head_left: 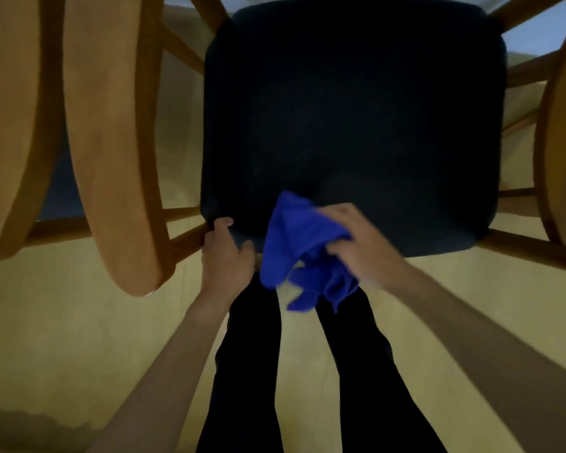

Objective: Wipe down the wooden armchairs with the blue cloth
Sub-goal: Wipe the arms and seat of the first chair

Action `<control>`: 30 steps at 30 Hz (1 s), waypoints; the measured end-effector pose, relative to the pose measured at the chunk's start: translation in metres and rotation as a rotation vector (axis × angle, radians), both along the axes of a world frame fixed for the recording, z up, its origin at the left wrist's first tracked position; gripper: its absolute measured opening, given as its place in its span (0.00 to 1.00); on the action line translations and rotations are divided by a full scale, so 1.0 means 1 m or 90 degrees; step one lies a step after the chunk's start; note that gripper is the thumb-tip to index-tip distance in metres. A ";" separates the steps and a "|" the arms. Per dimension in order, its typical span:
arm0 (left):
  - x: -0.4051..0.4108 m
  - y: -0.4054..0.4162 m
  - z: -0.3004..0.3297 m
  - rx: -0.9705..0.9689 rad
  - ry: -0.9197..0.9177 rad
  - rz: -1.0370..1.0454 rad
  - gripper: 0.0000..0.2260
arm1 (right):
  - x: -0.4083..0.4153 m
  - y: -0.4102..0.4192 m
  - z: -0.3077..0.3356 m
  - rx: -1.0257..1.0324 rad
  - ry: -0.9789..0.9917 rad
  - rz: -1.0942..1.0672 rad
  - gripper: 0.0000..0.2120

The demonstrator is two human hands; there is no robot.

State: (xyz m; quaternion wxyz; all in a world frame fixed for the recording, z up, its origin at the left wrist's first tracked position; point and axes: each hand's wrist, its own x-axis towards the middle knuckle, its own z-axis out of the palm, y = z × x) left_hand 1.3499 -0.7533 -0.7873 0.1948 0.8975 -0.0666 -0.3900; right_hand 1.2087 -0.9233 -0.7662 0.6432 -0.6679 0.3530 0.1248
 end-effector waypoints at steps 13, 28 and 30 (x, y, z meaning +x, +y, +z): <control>0.002 -0.030 0.015 -0.021 -0.121 -0.126 0.22 | -0.003 -0.038 -0.018 -0.421 0.310 -0.099 0.47; 0.011 -0.038 0.017 -0.052 -0.120 -0.245 0.23 | -0.063 -0.087 -0.027 -0.554 0.321 -0.218 0.32; 0.018 -0.038 0.018 -0.053 -0.123 -0.246 0.22 | -0.037 -0.037 -0.035 -0.543 0.333 -0.239 0.30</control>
